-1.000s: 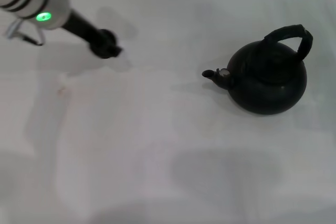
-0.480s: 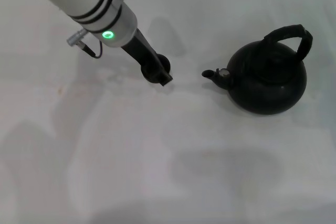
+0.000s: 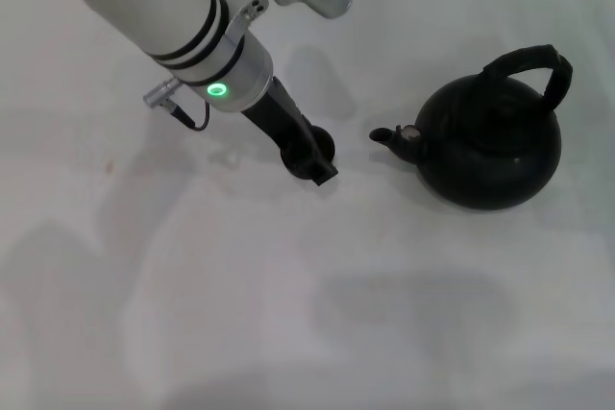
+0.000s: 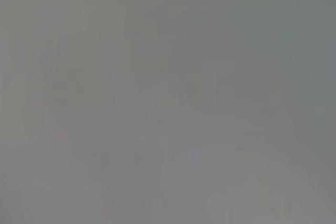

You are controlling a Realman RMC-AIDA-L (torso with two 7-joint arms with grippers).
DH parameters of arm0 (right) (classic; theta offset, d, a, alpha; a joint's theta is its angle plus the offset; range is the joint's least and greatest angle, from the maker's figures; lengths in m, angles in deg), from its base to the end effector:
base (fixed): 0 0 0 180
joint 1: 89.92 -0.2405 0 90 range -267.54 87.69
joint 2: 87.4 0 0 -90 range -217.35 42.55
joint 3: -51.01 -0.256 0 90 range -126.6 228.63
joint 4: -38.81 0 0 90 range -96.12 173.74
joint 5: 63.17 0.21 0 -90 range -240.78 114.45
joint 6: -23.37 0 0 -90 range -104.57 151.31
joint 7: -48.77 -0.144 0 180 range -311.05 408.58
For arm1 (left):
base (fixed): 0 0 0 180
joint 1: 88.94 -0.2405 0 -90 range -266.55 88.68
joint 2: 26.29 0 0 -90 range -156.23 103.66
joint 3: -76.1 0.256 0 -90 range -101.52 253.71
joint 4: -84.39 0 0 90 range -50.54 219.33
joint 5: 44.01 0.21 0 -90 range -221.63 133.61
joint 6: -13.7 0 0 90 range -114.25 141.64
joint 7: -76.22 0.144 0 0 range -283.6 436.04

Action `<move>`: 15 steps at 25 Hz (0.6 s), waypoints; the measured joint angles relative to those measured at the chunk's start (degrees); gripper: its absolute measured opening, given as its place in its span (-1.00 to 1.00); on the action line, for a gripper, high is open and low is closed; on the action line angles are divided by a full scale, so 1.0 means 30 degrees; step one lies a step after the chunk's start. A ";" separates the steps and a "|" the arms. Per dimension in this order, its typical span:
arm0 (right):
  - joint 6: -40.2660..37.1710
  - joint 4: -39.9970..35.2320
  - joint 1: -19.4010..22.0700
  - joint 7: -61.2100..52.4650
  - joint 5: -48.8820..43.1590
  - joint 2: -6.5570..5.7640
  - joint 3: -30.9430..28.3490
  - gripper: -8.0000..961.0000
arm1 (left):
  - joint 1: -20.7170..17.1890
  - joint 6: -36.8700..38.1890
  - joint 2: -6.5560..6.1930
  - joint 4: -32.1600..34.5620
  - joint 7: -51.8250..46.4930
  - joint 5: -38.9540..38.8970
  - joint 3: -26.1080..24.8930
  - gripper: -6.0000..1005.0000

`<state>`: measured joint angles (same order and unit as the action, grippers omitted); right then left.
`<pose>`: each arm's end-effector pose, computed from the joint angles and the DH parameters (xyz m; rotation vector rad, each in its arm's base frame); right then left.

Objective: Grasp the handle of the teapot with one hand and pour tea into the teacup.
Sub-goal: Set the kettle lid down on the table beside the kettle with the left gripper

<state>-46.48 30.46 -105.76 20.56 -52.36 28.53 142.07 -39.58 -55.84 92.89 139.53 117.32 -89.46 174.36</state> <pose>0.3901 0.2869 0.0447 -1.3896 0.7399 0.8055 -0.1276 0.3698 -0.0978 -2.8673 -0.4872 0.4941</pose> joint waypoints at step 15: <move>0.0106 0.0001 -0.0200 0.0000 0.0000 -0.0003 0.0000 0.82 | 0.0063 0.0365 0.0008 -0.0790 -0.0233 -0.0169 0.1181 0.40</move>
<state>-46.16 30.46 -106.36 20.56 -52.36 28.52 142.07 -39.39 -54.74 92.91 137.16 116.62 -89.97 177.90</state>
